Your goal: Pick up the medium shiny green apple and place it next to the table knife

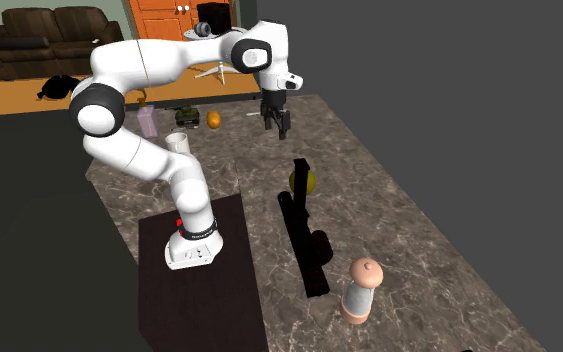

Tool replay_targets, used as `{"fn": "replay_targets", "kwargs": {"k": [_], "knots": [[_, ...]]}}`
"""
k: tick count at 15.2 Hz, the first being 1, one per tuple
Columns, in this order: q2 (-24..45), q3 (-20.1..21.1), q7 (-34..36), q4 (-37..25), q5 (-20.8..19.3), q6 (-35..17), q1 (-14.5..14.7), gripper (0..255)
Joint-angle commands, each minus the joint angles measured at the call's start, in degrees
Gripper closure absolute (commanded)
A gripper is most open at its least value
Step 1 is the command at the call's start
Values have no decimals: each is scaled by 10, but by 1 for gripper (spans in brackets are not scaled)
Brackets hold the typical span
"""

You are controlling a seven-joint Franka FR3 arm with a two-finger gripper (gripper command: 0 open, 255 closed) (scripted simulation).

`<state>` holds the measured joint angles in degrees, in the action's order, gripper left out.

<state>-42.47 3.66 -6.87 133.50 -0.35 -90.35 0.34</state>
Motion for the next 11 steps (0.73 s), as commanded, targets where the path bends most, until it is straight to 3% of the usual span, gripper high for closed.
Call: {"fn": "replay_targets", "kwargs": {"k": [1,11], "knots": [[0,0,0,0,0,0,0,0],[56,-143,-188,70,-24,-196,-8,0]]}}
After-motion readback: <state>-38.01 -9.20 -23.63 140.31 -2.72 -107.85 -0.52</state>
